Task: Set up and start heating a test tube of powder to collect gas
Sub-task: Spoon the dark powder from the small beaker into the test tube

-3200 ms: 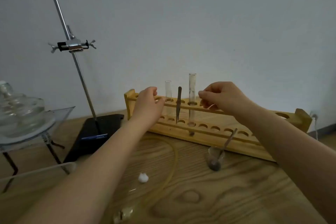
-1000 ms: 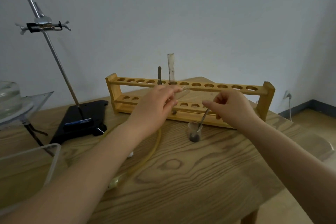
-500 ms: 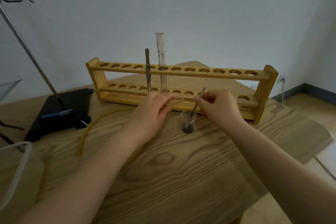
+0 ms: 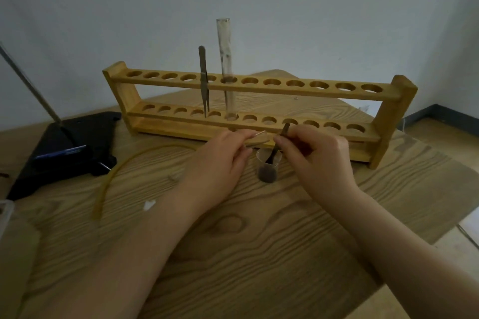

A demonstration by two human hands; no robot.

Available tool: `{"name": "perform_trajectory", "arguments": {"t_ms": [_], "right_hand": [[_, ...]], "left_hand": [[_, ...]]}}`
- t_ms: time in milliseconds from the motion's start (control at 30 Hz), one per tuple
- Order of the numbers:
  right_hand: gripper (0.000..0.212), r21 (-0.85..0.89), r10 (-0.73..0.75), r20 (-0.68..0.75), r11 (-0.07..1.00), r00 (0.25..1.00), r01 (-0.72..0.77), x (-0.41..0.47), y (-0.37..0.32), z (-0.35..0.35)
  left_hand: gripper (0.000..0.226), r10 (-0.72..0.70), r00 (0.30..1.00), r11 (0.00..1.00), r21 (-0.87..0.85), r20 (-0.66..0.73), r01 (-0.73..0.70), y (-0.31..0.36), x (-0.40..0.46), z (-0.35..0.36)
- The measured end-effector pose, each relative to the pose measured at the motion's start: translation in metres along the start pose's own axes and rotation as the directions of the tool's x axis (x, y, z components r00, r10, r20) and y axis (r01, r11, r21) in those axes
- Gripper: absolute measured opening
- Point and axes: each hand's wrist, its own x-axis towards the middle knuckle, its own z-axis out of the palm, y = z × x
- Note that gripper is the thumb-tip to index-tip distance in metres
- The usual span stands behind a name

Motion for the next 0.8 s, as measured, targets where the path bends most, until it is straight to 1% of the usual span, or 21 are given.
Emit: {"name": "perform_trajectory", "arguments": {"t_ms": [67,200,333,400,500,633,700,800], "right_hand": [[0.007,0.046,0.017,-0.018,0.999,1.0,-0.016,-0.002,0.001,0.002],[0.011,0.09,0.117,-0.006,0.989,0.993,-0.116,-0.003,0.003,0.005],[0.012,0.099,0.186,-0.011,0.978,0.982,-0.184,-0.001,0.005,0.006],[0.011,0.098,0.211,0.001,0.973,0.977,-0.211,0.001,0.006,0.006],[0.012,0.103,0.241,0.025,0.965,0.97,-0.242,0.002,0.008,0.006],[0.015,0.103,0.26,0.05,0.959,0.964,-0.263,0.002,0.009,0.006],[0.014,0.106,0.268,0.068,0.956,0.961,-0.274,0.003,0.009,0.006],[0.01,0.117,0.266,0.053,0.956,0.963,-0.271,0.005,0.007,0.006]], "left_hand": [[0.04,0.01,1.0,1.0,0.004,-0.001,-0.01,0.001,0.0,0.0],[0.045,0.02,1.0,1.0,0.009,0.015,-0.02,0.003,-0.002,0.001],[0.066,0.014,0.999,0.999,0.032,0.049,-0.016,0.008,-0.004,-0.003],[0.072,0.022,0.998,0.998,0.056,0.057,-0.025,0.01,-0.004,-0.003],[0.071,0.028,0.998,0.996,0.081,0.058,-0.033,0.011,-0.004,-0.002],[0.061,0.04,0.997,0.995,0.091,0.064,-0.046,0.009,-0.004,-0.001],[0.059,0.038,0.997,0.995,0.088,0.063,-0.044,0.008,-0.004,0.0],[0.055,0.023,0.998,0.995,0.09,0.063,-0.029,0.007,-0.003,0.0]]}}
